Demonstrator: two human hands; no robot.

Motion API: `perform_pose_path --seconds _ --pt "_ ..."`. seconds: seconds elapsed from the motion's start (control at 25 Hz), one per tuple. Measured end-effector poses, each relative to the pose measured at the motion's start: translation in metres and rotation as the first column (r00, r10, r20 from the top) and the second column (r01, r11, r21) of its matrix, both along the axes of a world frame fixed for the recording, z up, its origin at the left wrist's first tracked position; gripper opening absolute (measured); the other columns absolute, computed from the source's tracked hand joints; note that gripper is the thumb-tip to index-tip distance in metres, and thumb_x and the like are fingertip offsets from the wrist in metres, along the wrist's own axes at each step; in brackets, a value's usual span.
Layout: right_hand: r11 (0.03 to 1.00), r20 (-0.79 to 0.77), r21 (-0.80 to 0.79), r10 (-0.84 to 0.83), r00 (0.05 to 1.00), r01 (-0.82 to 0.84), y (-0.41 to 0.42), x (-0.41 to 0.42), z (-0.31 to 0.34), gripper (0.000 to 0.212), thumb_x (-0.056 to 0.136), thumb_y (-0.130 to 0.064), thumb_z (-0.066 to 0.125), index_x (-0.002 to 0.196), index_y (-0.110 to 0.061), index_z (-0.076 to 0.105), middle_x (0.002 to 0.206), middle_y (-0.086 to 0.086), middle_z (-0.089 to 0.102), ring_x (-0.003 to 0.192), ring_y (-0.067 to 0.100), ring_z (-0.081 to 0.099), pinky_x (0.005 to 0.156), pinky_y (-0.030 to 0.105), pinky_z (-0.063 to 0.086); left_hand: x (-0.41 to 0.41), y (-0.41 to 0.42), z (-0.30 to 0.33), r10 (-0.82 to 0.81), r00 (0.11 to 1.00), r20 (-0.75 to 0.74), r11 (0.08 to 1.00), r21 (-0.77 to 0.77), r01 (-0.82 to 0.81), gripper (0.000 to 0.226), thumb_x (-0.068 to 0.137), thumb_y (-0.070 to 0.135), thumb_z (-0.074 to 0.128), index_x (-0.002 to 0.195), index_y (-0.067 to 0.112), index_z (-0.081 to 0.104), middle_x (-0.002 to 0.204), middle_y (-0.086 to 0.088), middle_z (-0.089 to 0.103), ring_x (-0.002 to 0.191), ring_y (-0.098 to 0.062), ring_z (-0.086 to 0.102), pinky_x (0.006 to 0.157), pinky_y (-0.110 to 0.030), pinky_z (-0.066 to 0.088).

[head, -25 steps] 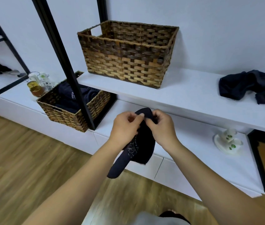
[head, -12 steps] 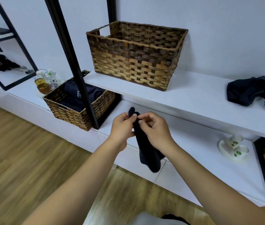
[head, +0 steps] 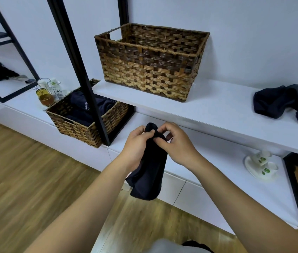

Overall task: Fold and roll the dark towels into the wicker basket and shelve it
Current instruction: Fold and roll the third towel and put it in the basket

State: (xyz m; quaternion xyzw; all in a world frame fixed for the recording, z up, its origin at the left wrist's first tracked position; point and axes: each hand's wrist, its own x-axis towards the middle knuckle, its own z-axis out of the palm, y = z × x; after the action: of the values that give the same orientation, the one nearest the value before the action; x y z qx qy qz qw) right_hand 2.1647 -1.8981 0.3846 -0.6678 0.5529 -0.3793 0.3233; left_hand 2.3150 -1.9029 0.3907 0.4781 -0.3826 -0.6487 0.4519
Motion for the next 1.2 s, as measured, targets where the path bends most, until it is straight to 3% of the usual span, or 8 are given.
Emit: perform_pose_path --seconds 0.08,0.24,0.4,0.56,0.76,0.96,1.08,1.2 --pt "0.997 -0.007 0.02 0.068 0.998 -0.068 -0.001 0.0 0.002 0.012 0.09 -0.021 0.07 0.093 -0.027 0.06 0.099 -0.014 0.062 0.079 0.008 0.054 0.068 0.02 0.042 0.001 0.0 -0.002 0.01 0.998 0.059 1.0 -0.022 -0.008 0.026 0.104 0.021 0.054 0.108 -0.004 0.058 0.096 -0.019 0.067 0.087 -0.03 0.067 0.074 -0.036 0.055" --pt "0.993 -0.035 -0.008 0.118 0.992 -0.119 -0.001 -0.004 0.005 0.018 0.089 -0.023 0.073 0.088 -0.026 0.055 0.082 -0.016 0.058 0.07 0.008 0.053 0.067 0.03 0.045 0.008 -0.001 -0.003 -0.002 0.984 0.178 0.998 -0.068 0.014 0.029 0.108 0.026 0.045 0.099 0.009 0.066 0.089 -0.01 0.069 0.083 -0.024 0.066 0.072 -0.035 0.053" --pt "0.994 -0.096 -0.078 0.073 0.993 -0.081 0.004 -0.008 0.007 0.023 0.087 -0.028 0.076 0.081 -0.027 0.054 0.078 -0.01 0.06 0.072 0.012 0.056 0.069 0.034 0.048 0.014 0.001 -0.001 -0.022 0.987 0.16 0.996 -0.085 0.036 0.027 0.105 0.024 0.053 0.102 0.003 0.071 0.093 -0.015 0.07 0.086 -0.028 0.067 0.08 -0.048 0.058" --pt "0.986 -0.15 -0.136 0.074 0.986 -0.095 0.01 -0.009 0.004 0.02 0.089 -0.027 0.074 0.081 -0.019 0.058 0.079 -0.006 0.062 0.078 0.012 0.056 0.07 0.025 0.047 0.02 -0.004 0.0 0.069 0.983 0.169 0.995 -0.089 -0.054 0.027 0.099 0.022 0.064 0.097 -0.004 0.069 0.088 -0.015 0.068 0.082 -0.027 0.064 0.088 -0.059 0.054" --pt "0.984 -0.221 -0.129 0.09 0.971 -0.121 0.014 -0.01 0.009 0.017 0.09 -0.03 0.073 0.087 -0.02 0.061 0.088 -0.009 0.059 0.088 0.0 0.051 0.072 0.01 0.038 0.025 -0.004 0.002 0.108 0.969 0.224 0.982 -0.178 -0.068 0.011 0.092 0.016 0.073 0.088 0.006 0.075 0.083 -0.01 0.076 0.072 -0.02 0.071 0.07 -0.036 0.059" --pt "0.978 -0.206 -0.115 0.149 0.967 -0.175 0.011 -0.001 0.028 0.017 0.09 -0.031 0.074 0.084 -0.024 0.059 0.079 -0.002 0.062 0.074 0.012 0.054 0.067 0.03 0.044 0.024 0.001 0.006 -0.02 0.943 0.331 0.957 -0.265 0.114 0.013 0.096 0.011 0.066 0.097 0.008 0.079 0.087 -0.006 0.078 0.084 -0.019 0.075 0.075 -0.027 0.058" --pt "0.98 -0.184 -0.059 0.176 0.967 -0.19 0.006 -0.001 0.034 0.021 0.089 -0.029 0.075 0.079 -0.03 0.056 0.064 -0.006 0.051 0.059 0.01 0.043 0.058 0.03 0.037 0.028 0.006 0.006 -0.155 0.939 0.306 0.944 -0.235 0.232 0.026 0.105 0.013 0.051 0.099 0.004 0.076 0.087 -0.006 0.075 0.082 -0.016 0.071 0.072 -0.029 0.058" --pt "0.977 -0.243 -0.003 0.208 0.947 -0.215 0.005 -0.002 0.035 0.026 0.088 -0.031 0.076 0.078 -0.03 0.052 0.063 -0.008 0.052 0.057 0.007 0.041 0.057 0.027 0.035 0.033 0.006 0.006 -0.2 0.939 0.282 0.935 -0.231 0.268 0.028 0.106 0.013 0.05 0.102 -0.002 0.073 0.091 -0.015 0.073 0.085 -0.02 0.07 0.078 -0.034 0.059"
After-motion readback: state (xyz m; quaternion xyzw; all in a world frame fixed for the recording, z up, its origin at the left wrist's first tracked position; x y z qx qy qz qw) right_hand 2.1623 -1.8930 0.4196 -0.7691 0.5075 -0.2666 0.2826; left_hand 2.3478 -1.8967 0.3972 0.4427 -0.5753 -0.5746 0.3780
